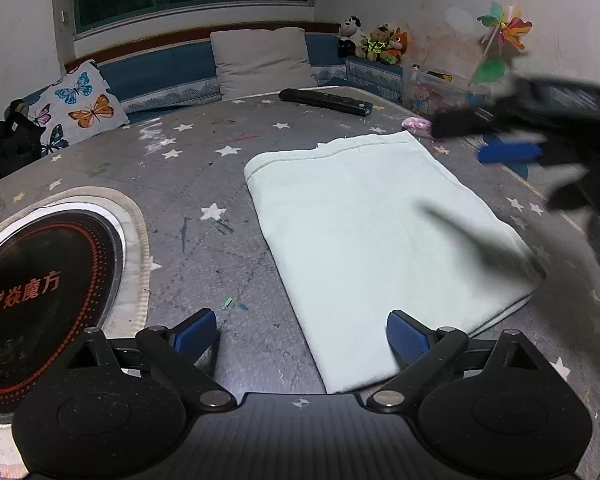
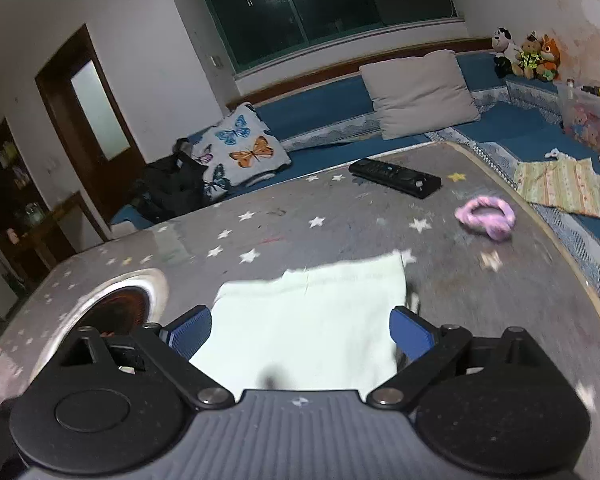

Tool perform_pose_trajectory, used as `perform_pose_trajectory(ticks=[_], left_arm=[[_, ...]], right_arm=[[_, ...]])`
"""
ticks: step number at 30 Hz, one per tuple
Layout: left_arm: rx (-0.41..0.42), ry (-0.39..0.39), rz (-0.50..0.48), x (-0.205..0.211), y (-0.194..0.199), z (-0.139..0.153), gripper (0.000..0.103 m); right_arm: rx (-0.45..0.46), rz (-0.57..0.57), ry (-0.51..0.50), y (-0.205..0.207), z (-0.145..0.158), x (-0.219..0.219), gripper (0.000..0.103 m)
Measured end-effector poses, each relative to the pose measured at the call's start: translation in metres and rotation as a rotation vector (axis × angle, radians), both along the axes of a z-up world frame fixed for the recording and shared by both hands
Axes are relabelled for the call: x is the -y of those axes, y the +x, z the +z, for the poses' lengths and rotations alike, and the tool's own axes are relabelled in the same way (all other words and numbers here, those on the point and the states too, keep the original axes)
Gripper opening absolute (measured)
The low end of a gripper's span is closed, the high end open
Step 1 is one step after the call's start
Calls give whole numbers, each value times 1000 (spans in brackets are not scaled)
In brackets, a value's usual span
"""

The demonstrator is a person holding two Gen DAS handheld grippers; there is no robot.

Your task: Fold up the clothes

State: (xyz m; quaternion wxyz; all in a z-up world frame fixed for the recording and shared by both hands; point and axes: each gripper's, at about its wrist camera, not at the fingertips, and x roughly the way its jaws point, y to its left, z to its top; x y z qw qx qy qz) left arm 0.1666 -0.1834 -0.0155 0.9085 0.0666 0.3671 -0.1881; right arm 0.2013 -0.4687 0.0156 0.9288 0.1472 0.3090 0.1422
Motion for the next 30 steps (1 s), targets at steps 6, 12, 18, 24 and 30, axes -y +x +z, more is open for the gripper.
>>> perform_pose_trajectory(ticks=[6, 12, 18, 24, 30], left_arm=[[7, 16, 5, -2, -9, 0, 95], [14, 31, 16, -8, -16, 0, 95], [15, 29, 38, -18, -22, 1, 95], [17, 23, 53, -25, -29, 2, 95], [13, 25, 61, -31, -37, 3, 95]], right_arm=[[-16, 12, 50, -50, -10, 2, 97], [-57, -1, 117, -77, -35, 1, 97], [-49, -60, 144, -100, -39, 8, 97], [-48, -117, 126, -116, -38, 13, 97], [-20, -138, 52, -128, -37, 2, 97]])
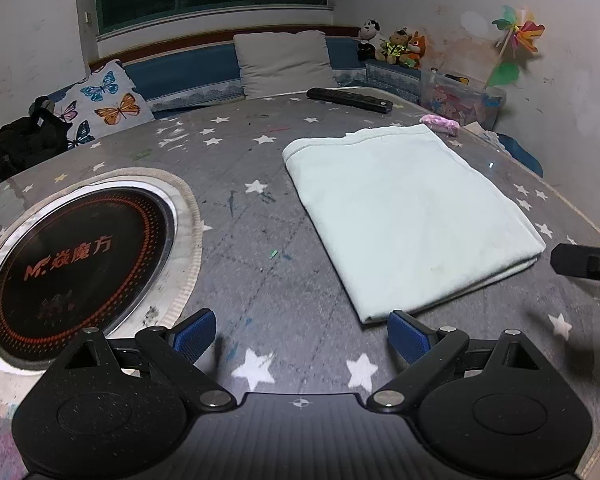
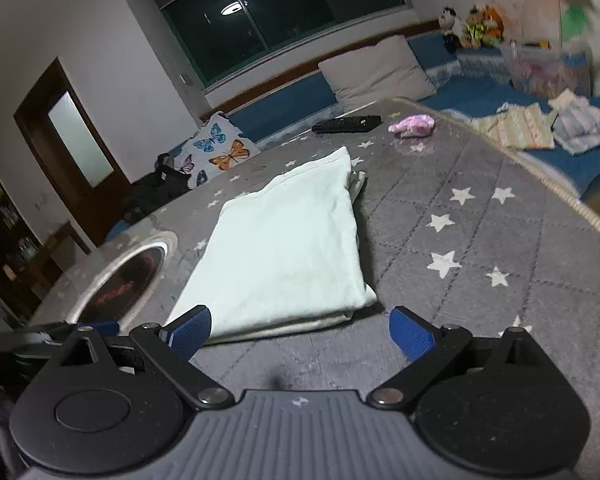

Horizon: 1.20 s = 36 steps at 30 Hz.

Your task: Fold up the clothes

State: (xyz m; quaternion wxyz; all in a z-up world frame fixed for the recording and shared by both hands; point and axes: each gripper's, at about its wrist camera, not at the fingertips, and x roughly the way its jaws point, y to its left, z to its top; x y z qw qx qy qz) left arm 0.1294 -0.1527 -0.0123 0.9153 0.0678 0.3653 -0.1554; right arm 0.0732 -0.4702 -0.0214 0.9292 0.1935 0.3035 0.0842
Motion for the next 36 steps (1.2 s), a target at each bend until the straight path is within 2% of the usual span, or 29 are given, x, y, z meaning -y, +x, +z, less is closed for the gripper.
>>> perform_pose_trajectory(ticks=[12, 23, 36], left_arm=[[7, -3, -5, -7, -21, 1, 103], [24, -28, -7, -17, -42, 7, 103], [74, -70, -37, -22, -66, 14, 103]], right_arm=[[30, -42, -53, -20, 1, -22, 98], [58, -38, -135, -45, 6, -45, 103], [83, -64, -162, -65, 14, -54, 103]])
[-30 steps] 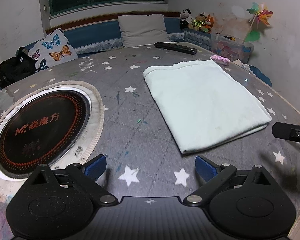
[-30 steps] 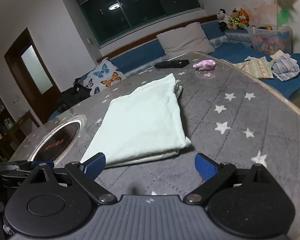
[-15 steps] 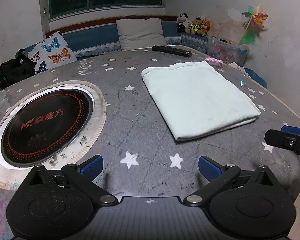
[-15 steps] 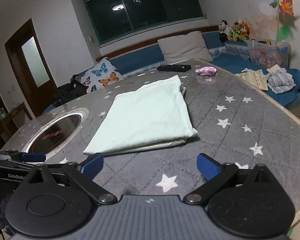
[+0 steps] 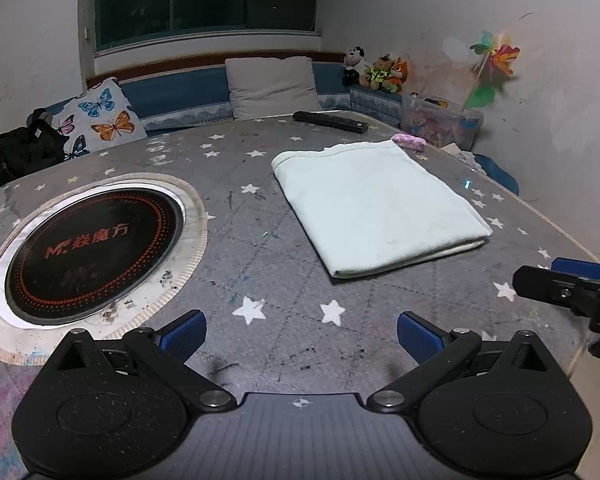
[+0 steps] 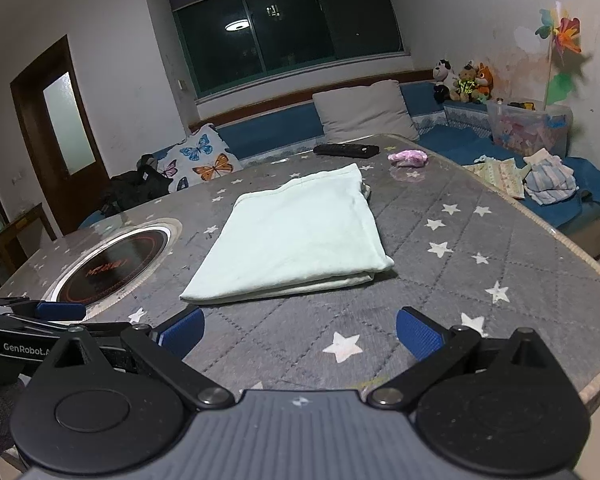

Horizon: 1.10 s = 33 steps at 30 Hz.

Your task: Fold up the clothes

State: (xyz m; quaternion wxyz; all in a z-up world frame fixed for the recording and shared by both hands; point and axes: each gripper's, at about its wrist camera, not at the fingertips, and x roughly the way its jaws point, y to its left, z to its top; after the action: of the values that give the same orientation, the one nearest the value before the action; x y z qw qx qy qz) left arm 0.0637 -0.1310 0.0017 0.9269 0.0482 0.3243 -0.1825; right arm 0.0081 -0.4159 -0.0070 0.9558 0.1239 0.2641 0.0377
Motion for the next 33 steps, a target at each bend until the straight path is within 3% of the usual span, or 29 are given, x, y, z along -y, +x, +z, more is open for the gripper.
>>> perform_pose_trajectory(ticks=[33], left_arm=[[-23, -42, 1, -5, -20, -9, 103]], right_arm=[[-13, -14, -99, -11, 0, -23, 103]])
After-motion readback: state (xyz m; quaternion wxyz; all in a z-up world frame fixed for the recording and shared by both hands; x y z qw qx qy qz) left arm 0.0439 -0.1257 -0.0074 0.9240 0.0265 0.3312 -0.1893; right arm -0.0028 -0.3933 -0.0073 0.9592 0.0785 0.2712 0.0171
